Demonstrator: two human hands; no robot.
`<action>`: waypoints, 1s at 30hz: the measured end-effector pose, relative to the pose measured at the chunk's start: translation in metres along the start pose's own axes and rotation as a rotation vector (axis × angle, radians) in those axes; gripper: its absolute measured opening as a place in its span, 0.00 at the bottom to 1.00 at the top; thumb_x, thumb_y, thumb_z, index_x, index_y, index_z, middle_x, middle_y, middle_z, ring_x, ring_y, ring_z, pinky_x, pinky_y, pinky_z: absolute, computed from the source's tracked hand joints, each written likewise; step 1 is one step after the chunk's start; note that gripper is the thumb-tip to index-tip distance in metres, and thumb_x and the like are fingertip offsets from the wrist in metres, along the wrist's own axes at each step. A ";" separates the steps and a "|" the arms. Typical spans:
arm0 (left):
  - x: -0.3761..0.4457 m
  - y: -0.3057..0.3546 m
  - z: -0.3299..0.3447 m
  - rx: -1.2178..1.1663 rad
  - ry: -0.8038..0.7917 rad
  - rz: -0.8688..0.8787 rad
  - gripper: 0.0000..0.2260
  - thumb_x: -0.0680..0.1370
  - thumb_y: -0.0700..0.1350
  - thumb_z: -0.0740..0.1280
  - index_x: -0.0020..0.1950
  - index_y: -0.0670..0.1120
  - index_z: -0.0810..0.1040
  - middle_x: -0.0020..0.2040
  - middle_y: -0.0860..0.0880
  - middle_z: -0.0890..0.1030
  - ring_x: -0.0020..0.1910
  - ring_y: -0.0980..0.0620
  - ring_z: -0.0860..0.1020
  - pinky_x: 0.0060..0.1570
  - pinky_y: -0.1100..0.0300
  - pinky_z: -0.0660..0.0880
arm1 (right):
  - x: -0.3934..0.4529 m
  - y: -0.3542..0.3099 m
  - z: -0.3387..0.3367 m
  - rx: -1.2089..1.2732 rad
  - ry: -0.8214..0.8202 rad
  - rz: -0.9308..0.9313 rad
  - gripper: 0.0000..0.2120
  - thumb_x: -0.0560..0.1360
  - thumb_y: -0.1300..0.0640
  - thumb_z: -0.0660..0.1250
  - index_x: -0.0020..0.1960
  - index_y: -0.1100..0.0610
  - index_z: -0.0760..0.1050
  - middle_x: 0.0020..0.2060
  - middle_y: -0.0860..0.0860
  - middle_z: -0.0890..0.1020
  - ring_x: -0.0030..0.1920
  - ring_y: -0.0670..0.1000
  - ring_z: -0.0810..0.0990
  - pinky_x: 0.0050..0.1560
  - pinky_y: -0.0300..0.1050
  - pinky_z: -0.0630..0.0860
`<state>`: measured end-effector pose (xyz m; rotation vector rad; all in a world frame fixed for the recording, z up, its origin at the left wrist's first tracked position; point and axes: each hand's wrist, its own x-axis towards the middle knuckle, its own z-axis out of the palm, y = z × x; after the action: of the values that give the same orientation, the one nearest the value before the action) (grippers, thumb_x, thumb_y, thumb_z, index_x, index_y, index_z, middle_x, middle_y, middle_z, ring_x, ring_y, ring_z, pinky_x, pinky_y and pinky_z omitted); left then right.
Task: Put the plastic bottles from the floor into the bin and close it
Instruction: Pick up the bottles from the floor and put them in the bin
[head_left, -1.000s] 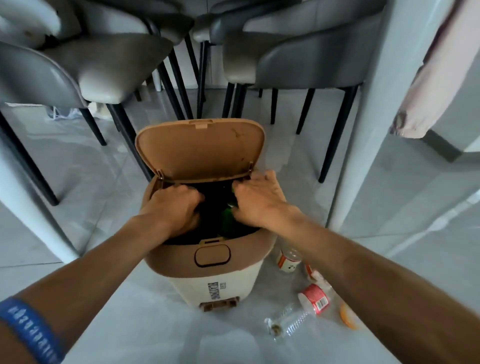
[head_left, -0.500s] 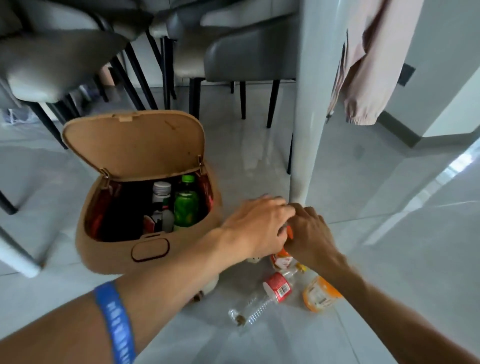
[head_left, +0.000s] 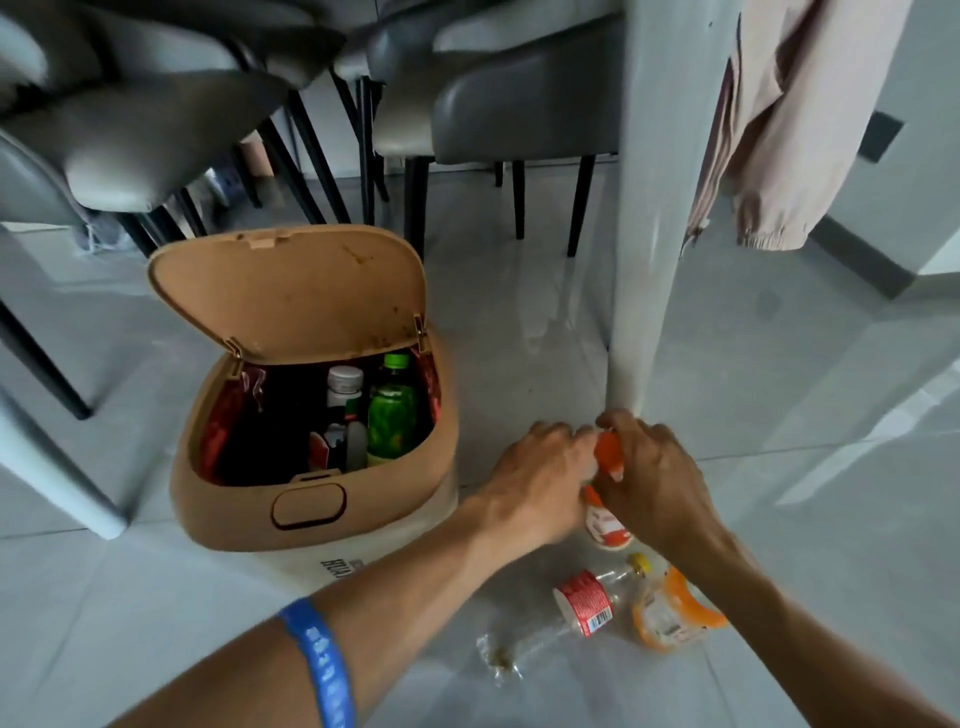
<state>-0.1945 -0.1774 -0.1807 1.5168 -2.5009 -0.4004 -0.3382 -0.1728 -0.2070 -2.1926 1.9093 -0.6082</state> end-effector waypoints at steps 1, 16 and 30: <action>0.004 0.004 -0.020 -0.044 0.039 0.009 0.19 0.72 0.43 0.70 0.62 0.46 0.72 0.56 0.43 0.81 0.56 0.40 0.78 0.52 0.49 0.78 | 0.006 -0.006 -0.014 0.057 0.081 -0.004 0.21 0.68 0.59 0.73 0.59 0.59 0.74 0.43 0.59 0.83 0.45 0.64 0.79 0.41 0.48 0.73; -0.096 -0.067 -0.325 -0.157 0.190 -0.119 0.21 0.55 0.65 0.77 0.45 0.62 0.79 0.44 0.55 0.83 0.46 0.48 0.82 0.49 0.44 0.80 | 0.037 -0.186 -0.142 0.510 0.604 -0.359 0.18 0.74 0.43 0.70 0.55 0.54 0.71 0.44 0.38 0.73 0.43 0.34 0.74 0.43 0.28 0.73; -0.088 -0.182 -0.195 0.296 -0.201 -0.326 0.09 0.74 0.43 0.71 0.53 0.49 0.78 0.49 0.47 0.77 0.45 0.45 0.79 0.43 0.50 0.79 | 0.070 -0.203 0.006 -0.050 -0.116 -0.297 0.08 0.75 0.48 0.67 0.50 0.51 0.74 0.48 0.50 0.82 0.52 0.55 0.78 0.57 0.52 0.68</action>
<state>0.0560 -0.2050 -0.0573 2.1098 -2.5511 -0.2448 -0.1450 -0.2089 -0.1210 -2.5073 1.5722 -0.4675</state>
